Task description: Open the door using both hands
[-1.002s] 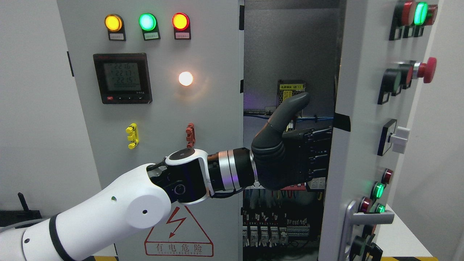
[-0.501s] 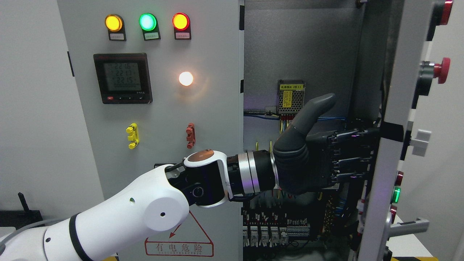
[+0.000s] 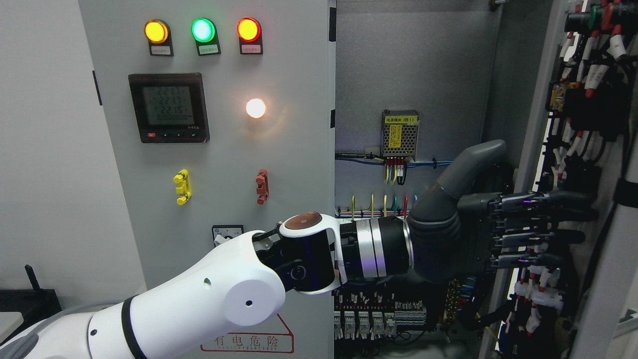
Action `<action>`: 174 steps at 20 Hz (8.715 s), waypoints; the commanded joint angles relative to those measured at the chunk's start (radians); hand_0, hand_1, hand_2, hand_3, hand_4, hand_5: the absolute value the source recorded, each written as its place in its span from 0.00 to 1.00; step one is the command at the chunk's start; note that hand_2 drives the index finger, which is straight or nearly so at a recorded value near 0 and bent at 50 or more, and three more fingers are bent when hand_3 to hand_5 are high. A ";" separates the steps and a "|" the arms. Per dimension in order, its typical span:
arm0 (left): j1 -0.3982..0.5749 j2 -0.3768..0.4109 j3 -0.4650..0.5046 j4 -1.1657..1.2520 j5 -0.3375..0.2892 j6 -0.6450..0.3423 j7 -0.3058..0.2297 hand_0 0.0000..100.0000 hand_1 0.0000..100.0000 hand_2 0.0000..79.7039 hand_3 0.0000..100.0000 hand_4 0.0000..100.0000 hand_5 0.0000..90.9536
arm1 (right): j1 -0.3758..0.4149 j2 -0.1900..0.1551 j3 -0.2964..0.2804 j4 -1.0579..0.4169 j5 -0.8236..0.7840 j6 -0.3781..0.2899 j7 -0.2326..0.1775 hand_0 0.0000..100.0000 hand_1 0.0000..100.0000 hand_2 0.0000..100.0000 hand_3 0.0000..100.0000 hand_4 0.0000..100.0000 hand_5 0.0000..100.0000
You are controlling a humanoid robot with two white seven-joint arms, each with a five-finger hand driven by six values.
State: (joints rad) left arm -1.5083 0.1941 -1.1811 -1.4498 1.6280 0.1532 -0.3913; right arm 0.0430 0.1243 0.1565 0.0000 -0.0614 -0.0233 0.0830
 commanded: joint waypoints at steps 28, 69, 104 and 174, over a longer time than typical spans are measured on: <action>-0.058 -0.249 -0.113 0.028 -0.071 -0.030 0.212 0.00 0.00 0.00 0.00 0.00 0.00 | 0.000 0.000 0.000 -0.031 0.000 0.000 0.000 0.38 0.00 0.00 0.00 0.00 0.00; 0.440 0.458 0.231 -0.259 -0.237 -0.051 -0.047 0.00 0.00 0.00 0.00 0.00 0.00 | 0.000 0.000 0.000 -0.032 0.000 0.000 0.000 0.38 0.00 0.00 0.00 0.00 0.00; 2.266 0.509 1.396 -0.152 -0.948 -0.193 -0.367 0.00 0.00 0.00 0.00 0.00 0.00 | 0.000 0.000 0.000 -0.032 0.000 0.000 0.000 0.38 0.00 0.00 0.00 0.00 0.00; 1.651 -0.229 1.295 1.430 -1.762 -0.285 0.213 0.00 0.00 0.00 0.00 0.00 0.00 | 0.245 -0.130 -0.043 -0.745 0.000 0.000 -0.012 0.38 0.00 0.00 0.00 0.00 0.00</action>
State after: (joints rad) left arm 0.1560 0.0002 0.1972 -0.0238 -0.2228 -0.1351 -0.1966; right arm 0.1917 0.0441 0.1382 -0.3833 -0.0634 -0.0218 0.0714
